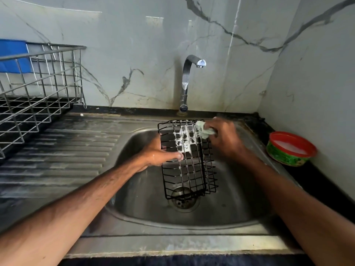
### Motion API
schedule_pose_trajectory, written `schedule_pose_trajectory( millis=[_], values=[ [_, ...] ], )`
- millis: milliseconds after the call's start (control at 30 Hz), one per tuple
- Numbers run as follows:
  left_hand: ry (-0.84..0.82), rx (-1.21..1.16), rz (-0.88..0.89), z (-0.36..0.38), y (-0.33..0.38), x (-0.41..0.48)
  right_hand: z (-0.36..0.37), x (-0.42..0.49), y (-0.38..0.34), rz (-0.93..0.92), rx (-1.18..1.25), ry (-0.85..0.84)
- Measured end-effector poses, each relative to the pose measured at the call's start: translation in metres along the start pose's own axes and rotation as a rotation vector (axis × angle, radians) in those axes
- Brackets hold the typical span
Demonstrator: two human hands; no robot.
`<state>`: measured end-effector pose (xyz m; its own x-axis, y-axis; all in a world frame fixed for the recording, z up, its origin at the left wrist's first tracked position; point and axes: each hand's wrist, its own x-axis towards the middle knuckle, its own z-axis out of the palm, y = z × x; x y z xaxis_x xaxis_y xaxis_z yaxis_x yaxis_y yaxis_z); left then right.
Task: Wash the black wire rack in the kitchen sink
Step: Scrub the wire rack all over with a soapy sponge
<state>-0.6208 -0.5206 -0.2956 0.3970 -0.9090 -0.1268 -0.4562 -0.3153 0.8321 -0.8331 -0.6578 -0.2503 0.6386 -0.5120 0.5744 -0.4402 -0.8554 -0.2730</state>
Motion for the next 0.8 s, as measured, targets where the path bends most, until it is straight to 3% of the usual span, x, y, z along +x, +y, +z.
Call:
schedule_pose_trajectory(
  millis=[167, 367, 433, 567, 733, 800],
  values=[
    [-0.021, -0.056, -0.045, -0.001, -0.002, 0.0, -0.005, -0.007, -0.013, 0.063, 0.103, -0.133],
    [-0.031, -0.06, -0.066, -0.003, -0.008, 0.004, -0.001, -0.025, -0.007, 0.05, -0.082, -0.698],
    [-0.031, -0.05, -0.069, -0.003, -0.01, 0.006, 0.004, -0.027, -0.008, 0.057, -0.125, -0.758],
    [0.047, 0.069, -0.061, -0.01, -0.012, 0.006, -0.003, -0.015, -0.011, 0.064, 0.011, -0.503],
    [0.03, 0.103, -0.046, -0.01, -0.018, 0.014, -0.01, -0.006, -0.017, 0.122, 0.192, -0.041],
    [0.009, 0.09, -0.044, -0.008, -0.013, 0.009, -0.005, -0.003, -0.019, 0.096, 0.173, 0.024]
  ],
)
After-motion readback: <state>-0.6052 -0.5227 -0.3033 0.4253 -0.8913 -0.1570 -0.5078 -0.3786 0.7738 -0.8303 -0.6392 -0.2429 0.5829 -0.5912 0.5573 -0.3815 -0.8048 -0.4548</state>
